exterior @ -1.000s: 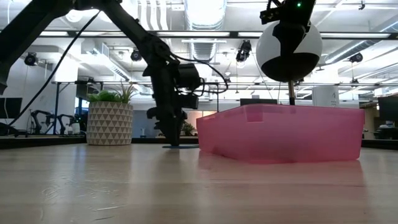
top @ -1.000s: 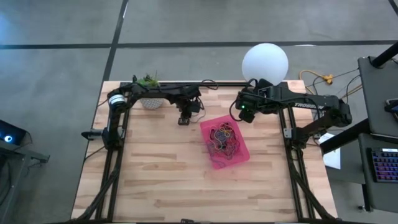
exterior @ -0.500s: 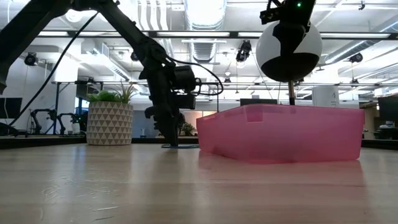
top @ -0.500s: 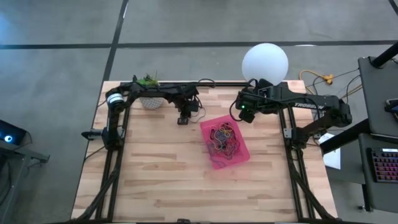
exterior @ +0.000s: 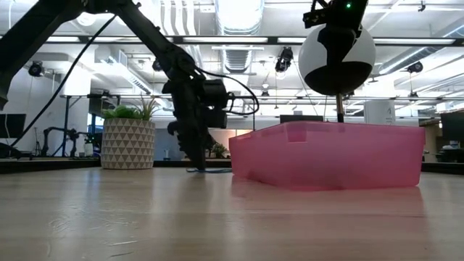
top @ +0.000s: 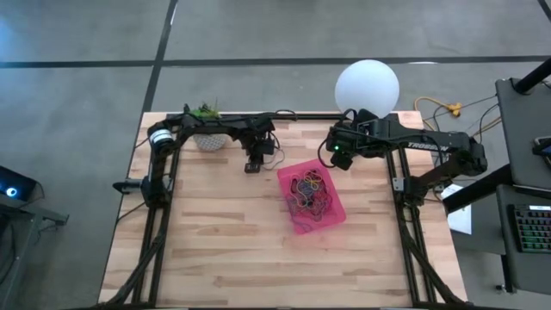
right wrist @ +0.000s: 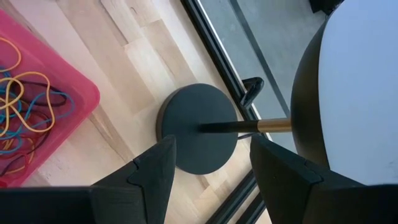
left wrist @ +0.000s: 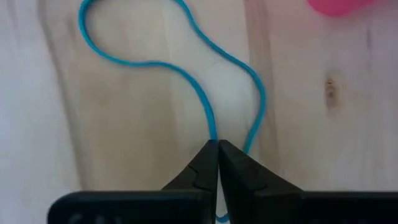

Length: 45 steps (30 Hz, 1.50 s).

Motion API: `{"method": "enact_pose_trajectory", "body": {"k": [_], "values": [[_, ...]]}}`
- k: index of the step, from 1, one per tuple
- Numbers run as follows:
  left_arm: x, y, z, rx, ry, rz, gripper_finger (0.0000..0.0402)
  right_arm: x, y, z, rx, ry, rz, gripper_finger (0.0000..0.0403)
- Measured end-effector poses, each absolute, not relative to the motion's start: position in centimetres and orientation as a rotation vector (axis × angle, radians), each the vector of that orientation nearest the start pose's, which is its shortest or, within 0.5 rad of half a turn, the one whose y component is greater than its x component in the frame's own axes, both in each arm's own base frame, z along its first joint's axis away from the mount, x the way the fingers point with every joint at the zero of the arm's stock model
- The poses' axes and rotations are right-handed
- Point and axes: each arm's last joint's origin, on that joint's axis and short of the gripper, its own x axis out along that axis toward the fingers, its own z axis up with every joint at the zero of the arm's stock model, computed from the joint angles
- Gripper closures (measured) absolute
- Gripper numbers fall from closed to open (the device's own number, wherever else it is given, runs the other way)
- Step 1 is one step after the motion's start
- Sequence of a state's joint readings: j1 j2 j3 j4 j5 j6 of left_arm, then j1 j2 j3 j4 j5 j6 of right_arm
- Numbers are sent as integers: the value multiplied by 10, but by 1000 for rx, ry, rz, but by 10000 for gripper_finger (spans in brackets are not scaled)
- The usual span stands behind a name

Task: Pick and place rubber bands into bin
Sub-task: Put the blue rubber band into the pink bin

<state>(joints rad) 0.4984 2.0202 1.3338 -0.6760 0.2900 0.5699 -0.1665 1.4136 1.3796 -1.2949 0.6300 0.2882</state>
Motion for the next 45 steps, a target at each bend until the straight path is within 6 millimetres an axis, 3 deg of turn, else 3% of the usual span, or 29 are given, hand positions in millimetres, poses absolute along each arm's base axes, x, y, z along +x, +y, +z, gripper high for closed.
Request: {"method": "enact_pose_trajectory", "body": {"k": [8,15,24,35,42,45], "values": [[333,164,178,-120,1158,-276,401,241,-58,327,-78,1204,-853,209],[334,152,195,-113,1108,-301,401,242,-58,328,-77,1199,-853,209],[341,146,178,138,1284,-56,391,243,-58,328,-73,1189,-854,209],[343,138,174,4,1254,-60,288,243,-58,327,-73,1187,-853,209],[342,138,164,-12,1227,-44,276,243,-58,327,-73,1188,-853,209],[339,135,155,-95,1238,-43,276,243,-58,327,-73,1188,-853,209]]}}
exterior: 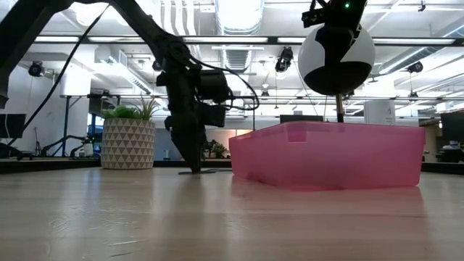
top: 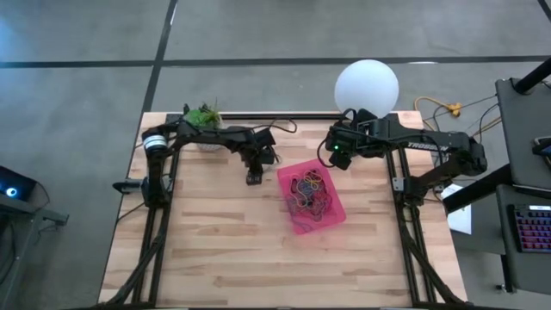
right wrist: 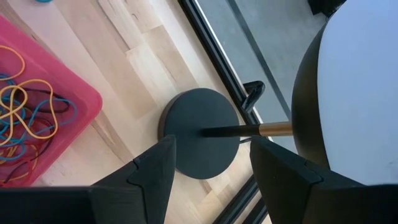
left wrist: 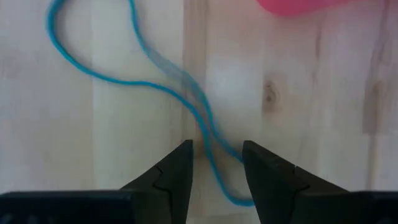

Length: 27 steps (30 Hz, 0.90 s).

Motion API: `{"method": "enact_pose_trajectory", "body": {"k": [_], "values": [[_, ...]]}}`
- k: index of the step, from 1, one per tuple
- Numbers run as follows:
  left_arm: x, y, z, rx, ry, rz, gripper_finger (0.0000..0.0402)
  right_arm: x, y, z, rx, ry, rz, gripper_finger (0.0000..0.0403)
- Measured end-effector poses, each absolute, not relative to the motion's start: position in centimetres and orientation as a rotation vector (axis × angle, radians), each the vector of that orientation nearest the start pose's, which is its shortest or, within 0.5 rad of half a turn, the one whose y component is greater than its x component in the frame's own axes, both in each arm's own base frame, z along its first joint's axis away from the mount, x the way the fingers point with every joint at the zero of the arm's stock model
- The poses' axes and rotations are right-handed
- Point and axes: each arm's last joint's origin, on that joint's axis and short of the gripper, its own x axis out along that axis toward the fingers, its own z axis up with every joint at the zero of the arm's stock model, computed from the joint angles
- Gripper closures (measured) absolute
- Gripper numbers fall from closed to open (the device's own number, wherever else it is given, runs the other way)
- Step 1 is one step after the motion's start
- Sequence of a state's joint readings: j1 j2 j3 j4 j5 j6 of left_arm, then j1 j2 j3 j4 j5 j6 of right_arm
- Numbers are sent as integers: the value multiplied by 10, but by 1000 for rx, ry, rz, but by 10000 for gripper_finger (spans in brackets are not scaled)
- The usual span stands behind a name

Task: Pick and place rubber bands into bin
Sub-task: Put the blue rubber band into the pink bin

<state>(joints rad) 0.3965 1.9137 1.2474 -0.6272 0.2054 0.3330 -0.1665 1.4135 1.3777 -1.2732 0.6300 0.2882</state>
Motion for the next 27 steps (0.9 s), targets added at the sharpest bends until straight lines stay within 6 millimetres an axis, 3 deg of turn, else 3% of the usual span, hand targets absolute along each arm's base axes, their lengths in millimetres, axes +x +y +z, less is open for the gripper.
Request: {"method": "enact_pose_trajectory", "body": {"k": [11,21,27], "values": [[332,127,135,-96,1197,-14,284,243,-58,327,-74,1187,-853,209],[324,97,106,14,1211,3,391,243,-58,327,-73,1186,-854,209],[322,87,109,-40,1207,-13,401,243,-58,327,-72,1183,-854,209]]}}
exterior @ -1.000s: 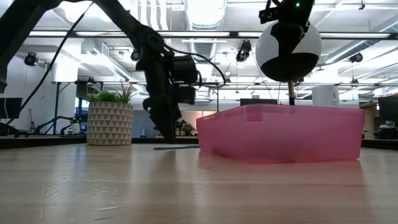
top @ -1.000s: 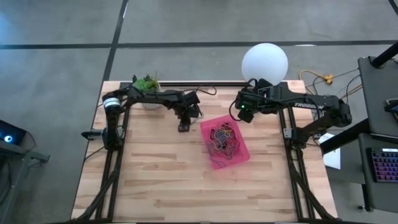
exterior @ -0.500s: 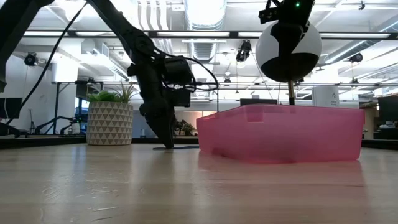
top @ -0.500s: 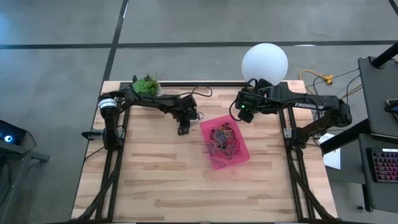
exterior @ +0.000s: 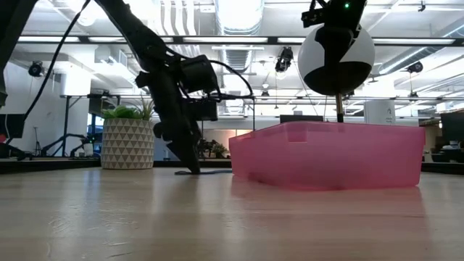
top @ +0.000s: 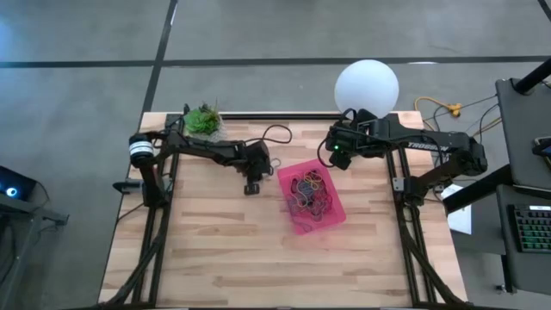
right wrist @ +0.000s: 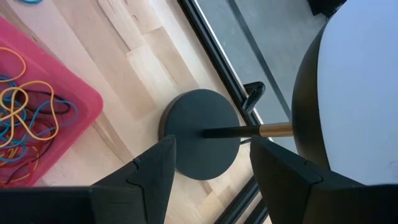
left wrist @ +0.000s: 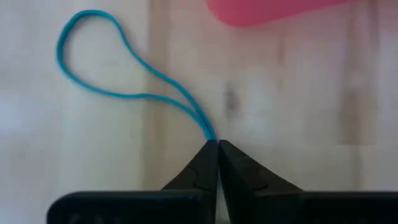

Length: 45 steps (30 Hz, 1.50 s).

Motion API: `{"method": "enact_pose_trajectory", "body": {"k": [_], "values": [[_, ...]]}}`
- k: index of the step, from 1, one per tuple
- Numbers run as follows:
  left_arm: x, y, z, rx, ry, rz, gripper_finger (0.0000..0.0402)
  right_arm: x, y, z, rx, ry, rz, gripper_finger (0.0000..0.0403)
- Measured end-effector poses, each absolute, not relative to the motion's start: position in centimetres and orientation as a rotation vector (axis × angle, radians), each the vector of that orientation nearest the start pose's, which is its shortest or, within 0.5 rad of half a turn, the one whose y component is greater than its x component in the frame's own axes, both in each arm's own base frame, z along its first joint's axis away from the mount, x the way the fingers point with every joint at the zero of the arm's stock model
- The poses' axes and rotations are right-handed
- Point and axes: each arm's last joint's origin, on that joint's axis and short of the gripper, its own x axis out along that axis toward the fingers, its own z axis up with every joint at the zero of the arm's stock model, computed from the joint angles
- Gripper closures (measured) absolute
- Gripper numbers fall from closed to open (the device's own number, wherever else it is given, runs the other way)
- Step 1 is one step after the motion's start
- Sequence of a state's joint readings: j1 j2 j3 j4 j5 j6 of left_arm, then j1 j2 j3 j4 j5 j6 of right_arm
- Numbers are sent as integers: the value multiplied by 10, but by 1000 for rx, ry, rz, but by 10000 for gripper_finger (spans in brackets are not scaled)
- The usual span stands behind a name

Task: Pick and place rubber bands into bin
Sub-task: Put the blue rubber band into the pink bin

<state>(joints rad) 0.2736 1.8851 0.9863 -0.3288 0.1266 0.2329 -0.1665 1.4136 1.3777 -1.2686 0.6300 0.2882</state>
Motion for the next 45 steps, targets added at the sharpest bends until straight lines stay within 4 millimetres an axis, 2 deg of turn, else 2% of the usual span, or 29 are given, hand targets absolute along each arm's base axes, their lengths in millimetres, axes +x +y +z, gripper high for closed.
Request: {"method": "enact_pose_trajectory", "body": {"k": [6,10,14,17,23,27,31,38,42,45], "values": [[318,83,150,-163,1057,-183,402,243,-58,328,-72,1181,-853,209],[321,86,189,-22,896,-194,401,244,-58,328,-73,1181,-852,209],[320,90,192,79,912,-146,401,244,-58,328,-73,1180,-852,209],[323,95,201,184,874,-89,401,244,-58,328,-72,1179,-853,209],[323,99,175,389,1001,-99,401,244,-58,328,-71,1179,-854,209],[328,104,149,399,1103,-81,383,244,-58,328,-70,1179,-854,209],[338,108,145,403,1100,-32,343,244,-58,328,-69,1180,-852,209],[344,113,156,417,1091,18,279,243,-58,327,-70,1183,-851,209],[346,116,157,417,1078,24,265,243,-58,328,-72,1183,-850,209],[348,116,148,388,1086,-18,263,244,-58,327,-72,1182,-850,209]]}}
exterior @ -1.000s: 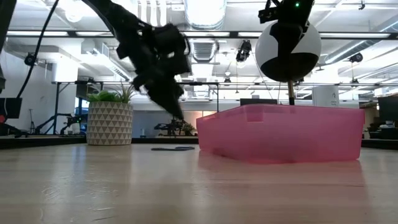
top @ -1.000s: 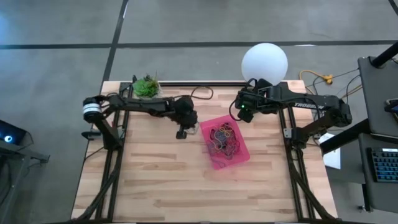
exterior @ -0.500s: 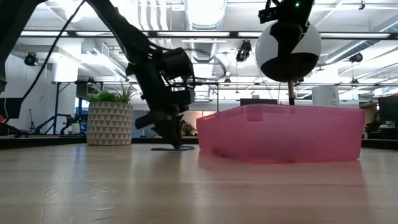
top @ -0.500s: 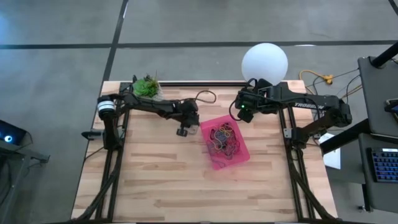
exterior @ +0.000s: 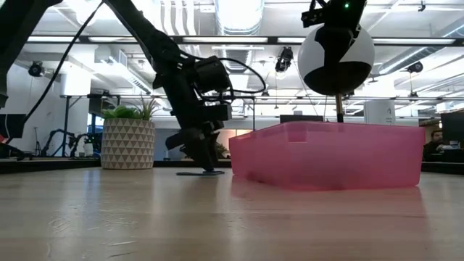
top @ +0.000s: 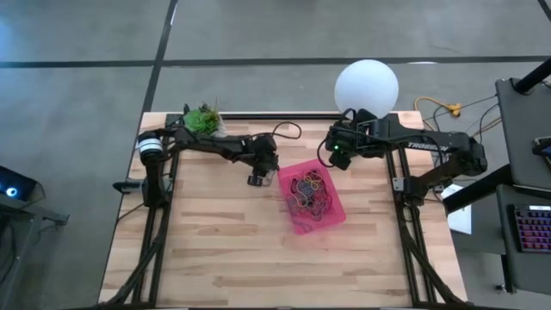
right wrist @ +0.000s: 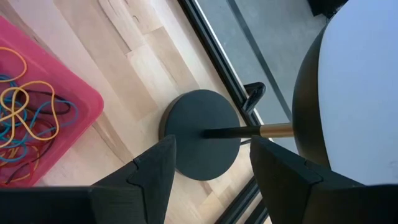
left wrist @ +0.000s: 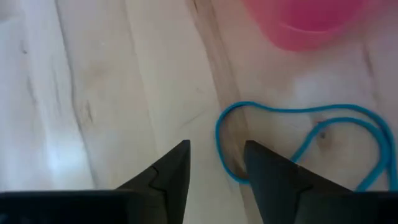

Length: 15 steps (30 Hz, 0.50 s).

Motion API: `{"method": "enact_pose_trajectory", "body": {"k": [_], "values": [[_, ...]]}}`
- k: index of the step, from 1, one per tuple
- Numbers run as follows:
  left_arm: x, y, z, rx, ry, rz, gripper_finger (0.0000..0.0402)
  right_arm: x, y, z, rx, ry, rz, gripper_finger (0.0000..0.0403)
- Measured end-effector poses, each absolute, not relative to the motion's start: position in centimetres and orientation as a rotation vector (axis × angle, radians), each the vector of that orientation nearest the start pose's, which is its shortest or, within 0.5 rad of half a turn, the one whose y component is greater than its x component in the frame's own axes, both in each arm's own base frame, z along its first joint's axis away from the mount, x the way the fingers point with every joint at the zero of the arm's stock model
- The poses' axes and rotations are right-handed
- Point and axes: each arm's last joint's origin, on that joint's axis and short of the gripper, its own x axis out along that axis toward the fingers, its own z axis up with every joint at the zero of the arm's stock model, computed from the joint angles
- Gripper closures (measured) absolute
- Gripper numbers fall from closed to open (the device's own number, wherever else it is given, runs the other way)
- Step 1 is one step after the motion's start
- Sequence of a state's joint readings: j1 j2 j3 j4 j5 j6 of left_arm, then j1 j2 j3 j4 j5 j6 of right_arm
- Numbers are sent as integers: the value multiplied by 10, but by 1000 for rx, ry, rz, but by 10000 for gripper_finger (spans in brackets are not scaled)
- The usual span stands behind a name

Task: Pick and place rubber bands into bin
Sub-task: Put the blue rubber band into the pink bin

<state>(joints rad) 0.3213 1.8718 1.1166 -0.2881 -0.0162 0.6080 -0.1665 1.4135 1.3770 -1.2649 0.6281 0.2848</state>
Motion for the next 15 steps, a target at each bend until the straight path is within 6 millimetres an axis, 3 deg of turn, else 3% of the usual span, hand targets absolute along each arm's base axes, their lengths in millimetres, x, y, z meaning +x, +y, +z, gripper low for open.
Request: {"method": "enact_pose_trajectory", "body": {"k": [7,15], "values": [[348,119,123,321,1142,-91,272,243,-58,326,-75,1185,-853,209],[345,130,112,149,1175,-129,383,243,-58,326,-74,1185,-854,209]]}}
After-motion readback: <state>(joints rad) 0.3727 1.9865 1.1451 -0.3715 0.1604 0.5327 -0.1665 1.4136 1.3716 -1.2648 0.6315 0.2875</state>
